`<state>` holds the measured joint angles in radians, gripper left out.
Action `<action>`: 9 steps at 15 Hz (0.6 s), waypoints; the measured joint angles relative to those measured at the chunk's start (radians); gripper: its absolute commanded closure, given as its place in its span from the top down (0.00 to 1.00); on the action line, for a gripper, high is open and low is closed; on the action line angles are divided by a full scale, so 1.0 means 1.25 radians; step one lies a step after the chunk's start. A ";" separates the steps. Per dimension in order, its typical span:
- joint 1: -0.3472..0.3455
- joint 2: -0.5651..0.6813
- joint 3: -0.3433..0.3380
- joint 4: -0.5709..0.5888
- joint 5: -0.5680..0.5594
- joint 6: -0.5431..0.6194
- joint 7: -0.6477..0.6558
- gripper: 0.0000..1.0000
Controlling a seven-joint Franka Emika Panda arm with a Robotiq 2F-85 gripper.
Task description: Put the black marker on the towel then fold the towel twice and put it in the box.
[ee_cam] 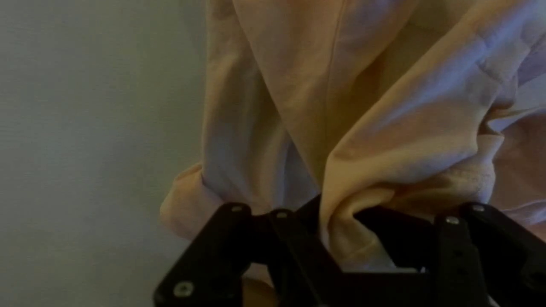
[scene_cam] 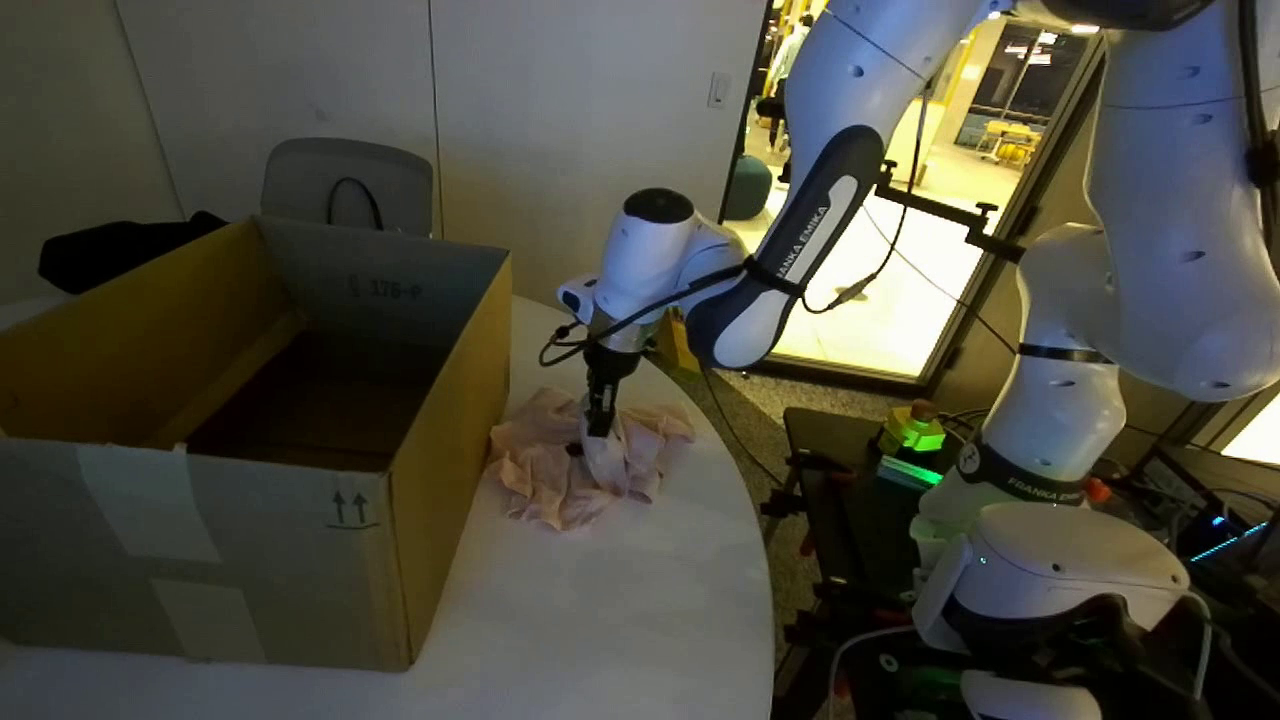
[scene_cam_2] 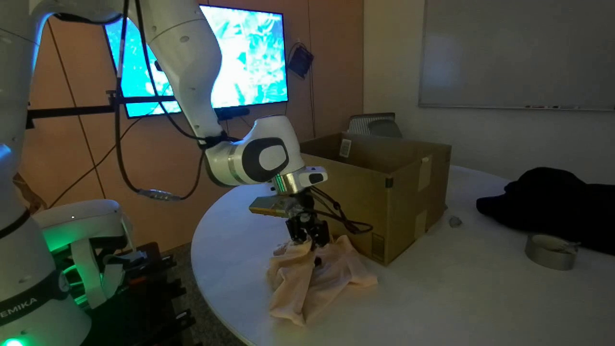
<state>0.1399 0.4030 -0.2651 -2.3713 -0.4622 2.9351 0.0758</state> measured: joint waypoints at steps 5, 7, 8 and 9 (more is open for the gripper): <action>0.012 0.093 -0.015 0.088 0.019 0.002 0.050 0.36; 0.013 0.104 -0.016 0.099 0.027 0.005 0.055 0.52; 0.013 0.104 -0.016 0.100 0.031 0.009 0.055 0.59; 0.014 0.103 -0.017 0.101 0.033 0.017 0.055 0.67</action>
<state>0.1570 0.5321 -0.2868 -2.2448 -0.4207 2.9560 0.1441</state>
